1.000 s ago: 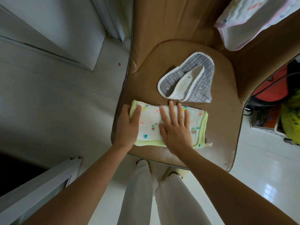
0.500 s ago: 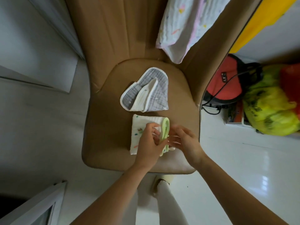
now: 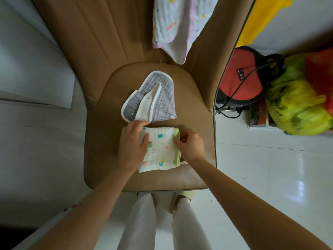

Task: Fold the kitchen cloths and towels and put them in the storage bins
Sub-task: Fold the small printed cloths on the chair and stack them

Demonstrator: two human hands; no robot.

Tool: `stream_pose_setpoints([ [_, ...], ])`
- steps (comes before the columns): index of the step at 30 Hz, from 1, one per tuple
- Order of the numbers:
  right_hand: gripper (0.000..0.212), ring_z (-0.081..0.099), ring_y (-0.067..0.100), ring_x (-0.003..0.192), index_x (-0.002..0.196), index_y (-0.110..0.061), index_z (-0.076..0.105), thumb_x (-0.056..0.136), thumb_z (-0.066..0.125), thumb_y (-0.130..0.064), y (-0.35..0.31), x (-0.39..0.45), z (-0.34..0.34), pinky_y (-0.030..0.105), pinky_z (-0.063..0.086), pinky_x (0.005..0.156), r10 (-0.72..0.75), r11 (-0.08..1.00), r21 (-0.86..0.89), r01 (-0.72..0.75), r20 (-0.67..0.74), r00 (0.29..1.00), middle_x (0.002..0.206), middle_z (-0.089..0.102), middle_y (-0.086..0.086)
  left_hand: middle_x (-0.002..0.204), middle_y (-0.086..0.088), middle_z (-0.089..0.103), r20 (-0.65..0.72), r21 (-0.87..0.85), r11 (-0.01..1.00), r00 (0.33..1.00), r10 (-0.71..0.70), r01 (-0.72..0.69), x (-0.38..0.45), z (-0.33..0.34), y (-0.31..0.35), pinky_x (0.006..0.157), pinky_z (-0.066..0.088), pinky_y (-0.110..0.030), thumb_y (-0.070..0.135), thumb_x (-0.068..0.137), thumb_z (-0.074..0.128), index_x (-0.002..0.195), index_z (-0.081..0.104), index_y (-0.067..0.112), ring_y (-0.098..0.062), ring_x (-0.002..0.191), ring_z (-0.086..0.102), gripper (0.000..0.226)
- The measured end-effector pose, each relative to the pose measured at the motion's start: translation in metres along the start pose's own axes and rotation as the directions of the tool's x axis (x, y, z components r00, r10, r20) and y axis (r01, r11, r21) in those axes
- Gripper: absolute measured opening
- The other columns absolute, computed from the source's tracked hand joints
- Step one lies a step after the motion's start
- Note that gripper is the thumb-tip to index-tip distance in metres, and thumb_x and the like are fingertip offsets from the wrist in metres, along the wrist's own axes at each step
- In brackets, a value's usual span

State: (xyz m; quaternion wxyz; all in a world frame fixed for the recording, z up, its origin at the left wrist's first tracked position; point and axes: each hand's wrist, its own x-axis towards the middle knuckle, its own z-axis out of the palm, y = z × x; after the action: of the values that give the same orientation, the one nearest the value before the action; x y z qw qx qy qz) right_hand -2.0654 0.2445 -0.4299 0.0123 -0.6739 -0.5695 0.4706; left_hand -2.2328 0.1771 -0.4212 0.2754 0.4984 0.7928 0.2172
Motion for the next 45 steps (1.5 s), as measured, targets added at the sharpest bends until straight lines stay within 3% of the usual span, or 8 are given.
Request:
stream_pose_setpoints([
  [7, 0.052, 0.060, 0.027, 0.104, 0.121, -0.009, 0.048, 0.085, 0.063, -0.044, -0.020, 0.003, 0.015, 0.040, 0.051, 0.087, 0.162, 0.980, 0.102, -0.169, 0.079, 0.984, 0.114, 0.061, 0.007, 0.108, 0.003, 0.048, 0.378, 0.010, 0.996, 0.922, -0.081, 0.084, 0.020, -0.011, -0.027, 0.075, 0.043, -0.023, 0.027, 0.078, 0.074, 0.103, 0.058, 0.023, -0.011, 0.092, 0.053, 0.029],
  [14, 0.031, 0.065, 0.019, 0.086, 0.120, -0.023, 0.051, 0.093, 0.053, -0.039, -0.025, -0.001, 0.020, 0.035, 0.055, 0.078, 0.063, 0.954, 0.278, -0.114, 0.184, 0.981, 0.095, 0.064, -0.001, 0.106, 0.000, 0.067, 0.646, -0.123, 0.930, 0.739, -0.190, 0.347, 0.016, -0.028, -0.035, 0.084, 0.054, -0.037, 0.032, 0.075, 0.079, 0.099, 0.070, 0.012, -0.016, 0.094, 0.065, 0.033],
  [19, 0.025, 0.062, 0.027, 0.078, 0.099, -0.017, 0.038, 0.098, 0.038, -0.042, -0.026, -0.008, 0.039, 0.045, 0.053, 0.070, -0.146, 0.989, -0.033, 0.147, 0.028, 0.989, 0.086, 0.062, 0.004, 0.079, -0.003, 0.071, 0.393, -0.166, 0.880, 0.849, -0.354, 0.444, 0.022, -0.033, -0.041, 0.063, 0.051, -0.030, 0.043, 0.079, 0.071, 0.079, 0.068, 0.003, -0.018, 0.071, 0.068, 0.040],
  [25, 0.032, 0.056, 0.027, 0.091, 0.118, -0.007, 0.044, 0.100, 0.038, -0.032, -0.038, -0.004, 0.057, 0.038, 0.046, 0.079, 0.144, 0.956, 0.273, -0.106, -0.123, 0.982, 0.099, 0.055, 0.008, 0.112, 0.007, 0.057, 0.223, -0.571, 0.688, 0.891, -0.396, 0.448, -0.013, -0.015, -0.031, 0.074, 0.056, -0.027, 0.035, 0.083, 0.070, 0.134, 0.035, 0.025, -0.009, 0.096, 0.063, 0.064],
  [30, 0.039, 0.058, 0.030, 0.101, 0.123, -0.006, 0.051, 0.097, 0.044, -0.034, -0.034, 0.000, 0.063, 0.032, 0.043, 0.081, 0.352, 0.883, 0.354, -0.308, -0.067, 0.934, 0.115, 0.060, 0.013, 0.146, 0.007, 0.031, 0.242, -0.433, 0.898, 0.970, 0.033, 0.078, -0.066, -0.007, -0.053, 0.101, 0.040, -0.014, 0.021, 0.075, 0.080, 0.146, 0.028, 0.027, 0.005, 0.127, 0.040, 0.088],
  [33, 0.040, 0.058, 0.032, 0.105, 0.126, -0.010, 0.053, 0.096, 0.044, -0.035, -0.031, -0.001, 0.064, 0.032, 0.043, 0.083, 0.378, 0.884, 0.312, -0.348, -0.043, 0.925, 0.118, 0.061, 0.015, 0.153, 0.009, 0.024, 0.174, -0.394, 0.918, 0.984, 0.026, 0.045, -0.071, -0.016, -0.058, 0.095, 0.051, -0.024, 0.010, 0.085, 0.068, 0.142, 0.034, 0.031, 0.009, 0.124, 0.045, 0.070],
  [39, 0.038, 0.059, 0.032, 0.106, 0.127, -0.011, 0.056, 0.096, 0.047, -0.031, -0.035, -0.004, 0.061, 0.033, 0.047, 0.086, 0.409, 0.877, 0.277, -0.392, -0.004, 0.912, 0.119, 0.061, 0.014, 0.149, 0.011, 0.032, 0.130, -0.190, 0.976, 0.983, 0.132, -0.106, -0.062, -0.031, -0.056, 0.076, 0.043, -0.001, -0.008, 0.079, 0.063, 0.138, 0.048, 0.020, -0.002, 0.112, 0.056, 0.067],
  [45, 0.028, 0.058, 0.028, 0.087, 0.101, -0.006, 0.043, 0.098, 0.042, -0.033, -0.049, -0.018, 0.052, 0.037, 0.046, 0.073, 0.132, 0.963, 0.261, -0.071, -0.224, 0.966, 0.084, 0.052, 0.001, 0.154, 0.004, 0.029, 0.126, -0.023, 0.936, 0.927, 0.352, -0.352, -0.078, -0.029, -0.063, 0.100, 0.045, -0.029, -0.017, 0.076, 0.062, 0.139, 0.047, 0.010, -0.017, 0.128, 0.049, 0.071],
])
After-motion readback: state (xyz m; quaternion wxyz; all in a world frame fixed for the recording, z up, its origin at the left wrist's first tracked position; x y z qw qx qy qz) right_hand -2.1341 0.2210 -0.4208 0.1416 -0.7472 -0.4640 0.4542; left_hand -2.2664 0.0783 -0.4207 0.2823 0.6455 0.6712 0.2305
